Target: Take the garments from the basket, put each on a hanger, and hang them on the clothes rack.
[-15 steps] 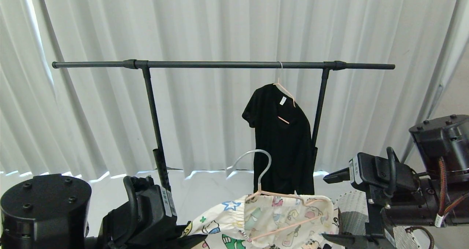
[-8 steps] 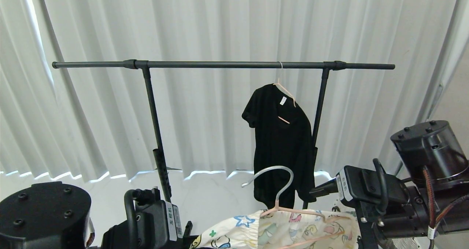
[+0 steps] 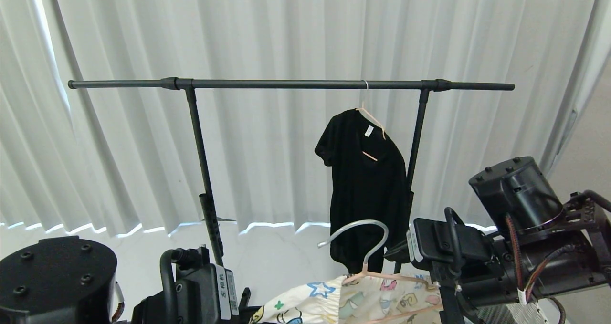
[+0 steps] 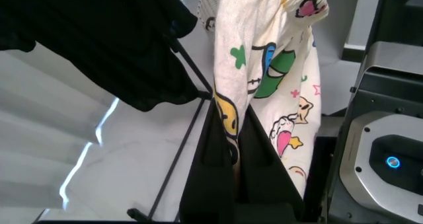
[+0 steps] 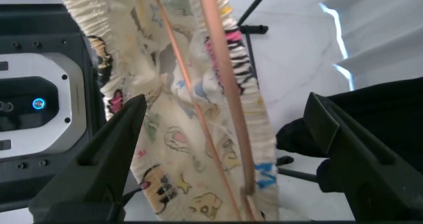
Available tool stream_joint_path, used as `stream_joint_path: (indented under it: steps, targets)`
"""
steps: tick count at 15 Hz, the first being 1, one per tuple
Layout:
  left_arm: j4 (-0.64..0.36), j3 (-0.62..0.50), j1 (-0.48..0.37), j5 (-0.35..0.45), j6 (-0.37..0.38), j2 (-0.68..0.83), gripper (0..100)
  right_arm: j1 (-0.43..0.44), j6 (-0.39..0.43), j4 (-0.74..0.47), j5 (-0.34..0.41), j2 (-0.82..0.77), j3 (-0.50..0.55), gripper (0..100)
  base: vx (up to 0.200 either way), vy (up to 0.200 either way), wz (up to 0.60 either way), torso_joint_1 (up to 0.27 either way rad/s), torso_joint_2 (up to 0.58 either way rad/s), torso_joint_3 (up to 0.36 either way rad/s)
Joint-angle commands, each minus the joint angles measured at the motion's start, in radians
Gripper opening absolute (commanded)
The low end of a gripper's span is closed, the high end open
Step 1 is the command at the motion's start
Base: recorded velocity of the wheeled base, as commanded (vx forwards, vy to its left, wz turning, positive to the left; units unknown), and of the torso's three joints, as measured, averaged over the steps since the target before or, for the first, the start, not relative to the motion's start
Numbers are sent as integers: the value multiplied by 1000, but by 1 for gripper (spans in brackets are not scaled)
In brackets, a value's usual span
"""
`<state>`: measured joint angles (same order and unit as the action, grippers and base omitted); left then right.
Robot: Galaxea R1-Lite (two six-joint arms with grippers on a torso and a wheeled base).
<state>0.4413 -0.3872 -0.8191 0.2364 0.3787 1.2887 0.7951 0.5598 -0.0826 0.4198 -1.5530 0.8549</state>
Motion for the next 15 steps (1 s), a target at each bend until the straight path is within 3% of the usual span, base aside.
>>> stream_joint_path:
  steps: [1,2,11,12,15]
  targets:
    - [8,-1,0,0,0,0,0,3,0,0,1,-21,1,100,0,0,0,0,0,0]
    - [11,1,0,0,0,0,0,3,0,0,1,-21,0,0,0,0,0,0,0,0]
    - [17,4,0,-2,3,-8,0,-1,2,6,-9,-19,0,0,0,0,0,0,0,0]
    - [17,4,0,-6,3,-6,100,-1,2,7,-9,-13,0,0,0,0,0,0,0,0]
    - [17,2,0,-9,2,-5,100,-1,2,7,-9,8,0,0,0,0,0,0,0,0]
